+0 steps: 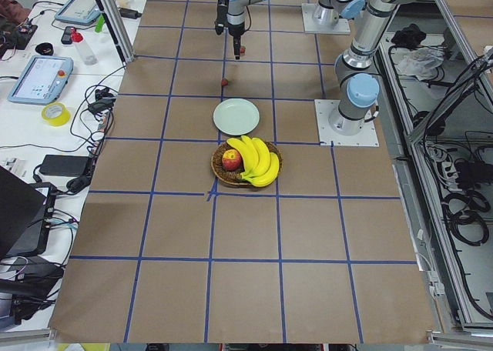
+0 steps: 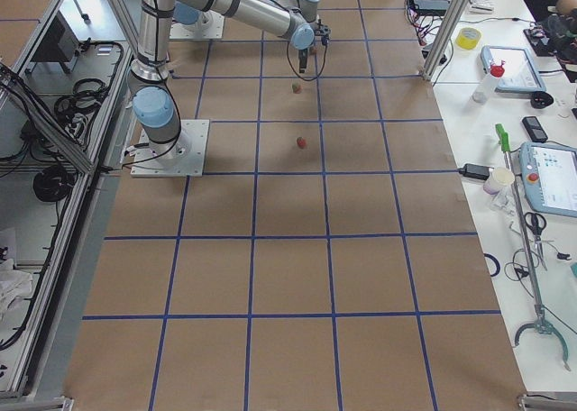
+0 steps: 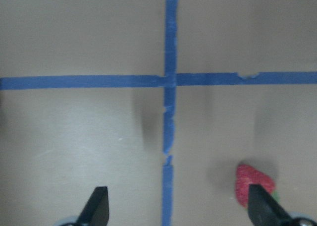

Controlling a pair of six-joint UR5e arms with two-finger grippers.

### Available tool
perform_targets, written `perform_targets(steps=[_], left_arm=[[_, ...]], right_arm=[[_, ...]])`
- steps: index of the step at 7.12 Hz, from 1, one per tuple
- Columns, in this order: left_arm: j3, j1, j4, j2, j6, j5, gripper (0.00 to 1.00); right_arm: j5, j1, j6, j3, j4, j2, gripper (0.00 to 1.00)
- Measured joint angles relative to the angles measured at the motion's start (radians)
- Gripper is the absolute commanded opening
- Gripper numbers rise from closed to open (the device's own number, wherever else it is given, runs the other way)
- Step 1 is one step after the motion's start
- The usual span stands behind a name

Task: Collect all strawberries into plate
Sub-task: 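Return the right gripper to the second strawberry and grasp it, then carry the second strawberry toward the plate and release it on the table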

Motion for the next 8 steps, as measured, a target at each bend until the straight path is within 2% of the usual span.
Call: perform_targets(steps=[2,4,5,6,7,8], left_arm=[[0.002,-0.001,0.000,0.002,-0.001,-0.004,1.00],[0.003,-0.004,0.001,0.006,-0.002,-0.002,1.00],[0.003,-0.004,0.001,0.007,-0.002,-0.001,1.00],[0.002,-0.005,0.001,0.008,-0.002,-0.001,1.00],[0.001,-0.004,0.001,0.009,-0.002,-0.001,1.00],[-0.001,-0.003,0.001,0.009,0.000,-0.001,1.00]], right_arm=[[-0.041,-0.073,-0.074,0.111,-0.073,-0.032,0.74],[-0.032,-0.088,-0.087,0.175,-0.139,-0.034,0.53],[-0.006,-0.089,-0.089,0.179,-0.144,-0.033,0.28],[0.029,-0.090,-0.089,0.177,-0.145,-0.032,0.09],[0.045,-0.090,-0.090,0.176,-0.144,-0.031,0.00],[0.053,-0.090,-0.089,0.174,-0.139,-0.033,0.00]])
